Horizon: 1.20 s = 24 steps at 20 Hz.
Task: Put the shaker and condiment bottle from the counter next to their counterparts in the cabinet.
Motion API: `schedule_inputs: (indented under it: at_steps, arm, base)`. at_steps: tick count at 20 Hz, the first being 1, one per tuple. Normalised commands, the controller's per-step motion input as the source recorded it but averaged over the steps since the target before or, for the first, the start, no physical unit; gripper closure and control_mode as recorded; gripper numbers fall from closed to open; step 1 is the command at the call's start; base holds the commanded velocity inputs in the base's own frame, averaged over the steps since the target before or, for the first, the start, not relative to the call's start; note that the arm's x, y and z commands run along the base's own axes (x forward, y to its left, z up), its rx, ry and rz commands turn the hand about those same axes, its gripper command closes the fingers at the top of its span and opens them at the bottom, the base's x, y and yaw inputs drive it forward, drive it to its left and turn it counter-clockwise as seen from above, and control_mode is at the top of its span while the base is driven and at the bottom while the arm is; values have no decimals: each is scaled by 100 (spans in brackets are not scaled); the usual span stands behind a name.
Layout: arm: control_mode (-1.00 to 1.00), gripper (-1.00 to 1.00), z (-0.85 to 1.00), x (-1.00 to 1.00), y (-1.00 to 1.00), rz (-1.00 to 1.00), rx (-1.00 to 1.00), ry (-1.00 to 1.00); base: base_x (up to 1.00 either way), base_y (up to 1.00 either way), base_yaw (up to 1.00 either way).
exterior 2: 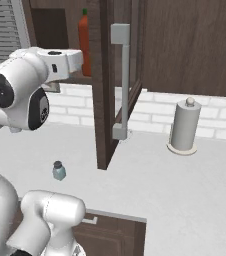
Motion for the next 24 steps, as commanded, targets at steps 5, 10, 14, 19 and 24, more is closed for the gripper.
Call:
schedule_inputs:
  at_steps: [5, 10, 14, 19, 24]
  arm:
    - [-100, -100, -37, -82, 29, 0, -1, 2]
    - [-100, -100, -21, -96, 1, 0, 0, 2]
    - [-100, -100, -48, -88, 9, 0, -1, 6]
    - [-100, -100, -89, -66, 48, 0, -4, 12]
    - [-100, -100, -100, -45, 57, 0, -4, 17]
  base:
    - [0, 0, 0]
    - [0, 0, 0]
    - [0, 0, 0]
    - [0, 0, 0]
    - [0, 0, 0]
